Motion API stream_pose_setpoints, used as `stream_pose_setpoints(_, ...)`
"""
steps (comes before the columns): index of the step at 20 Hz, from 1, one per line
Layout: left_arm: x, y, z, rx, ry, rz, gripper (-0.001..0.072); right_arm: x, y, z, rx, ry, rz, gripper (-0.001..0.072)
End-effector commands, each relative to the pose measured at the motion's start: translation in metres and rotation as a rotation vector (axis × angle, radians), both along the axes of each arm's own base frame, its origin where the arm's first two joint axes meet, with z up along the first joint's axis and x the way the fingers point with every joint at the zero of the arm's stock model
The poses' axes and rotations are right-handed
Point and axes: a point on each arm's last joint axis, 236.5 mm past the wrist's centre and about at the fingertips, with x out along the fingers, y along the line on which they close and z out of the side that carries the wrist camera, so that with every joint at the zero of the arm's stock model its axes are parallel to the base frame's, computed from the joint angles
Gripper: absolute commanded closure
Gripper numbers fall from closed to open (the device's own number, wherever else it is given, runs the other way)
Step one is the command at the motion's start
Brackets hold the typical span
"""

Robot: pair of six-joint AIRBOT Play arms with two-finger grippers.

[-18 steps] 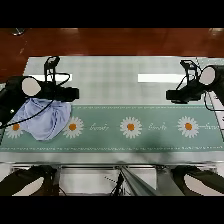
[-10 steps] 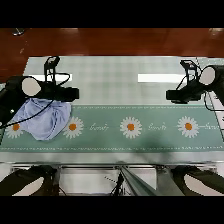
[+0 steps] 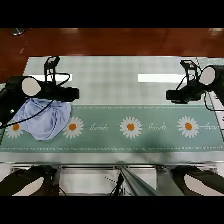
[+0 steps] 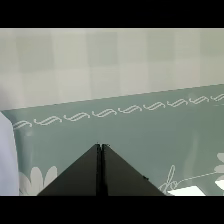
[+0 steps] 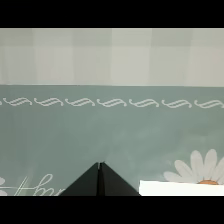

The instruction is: Fold the shirts.

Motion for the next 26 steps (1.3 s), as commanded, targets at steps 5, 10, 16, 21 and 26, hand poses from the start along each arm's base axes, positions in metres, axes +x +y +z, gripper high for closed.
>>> stream_pose_setpoints(5,0.016,-0.002,0.009,-0.019,-0.071,0.019,0.0680,0.012,-0.001,0.003,-0.006,-0.052,0.000,0.0689)
stream_pose_setpoints(10,0.029,0.000,0.016,-0.023,-0.132,0.035,0.0427,0.017,-0.008,0.004,-0.035,-0.072,-0.002,0.0443)
stream_pose_setpoints(16,0.027,0.101,0.046,0.314,-0.132,0.066,0.0000,-0.011,-0.014,-0.002,-0.080,0.047,0.093,0.0090)
stream_pose_setpoints(21,0.038,0.210,0.117,0.268,-0.372,0.465,0.0001,-0.008,0.000,-0.002,-0.017,0.030,0.084,0.0090)
stream_pose_setpoints(26,-0.026,0.215,-0.032,0.157,0.187,0.517,0.0001,0.004,0.022,0.002,0.081,-0.023,0.068,0.0090)
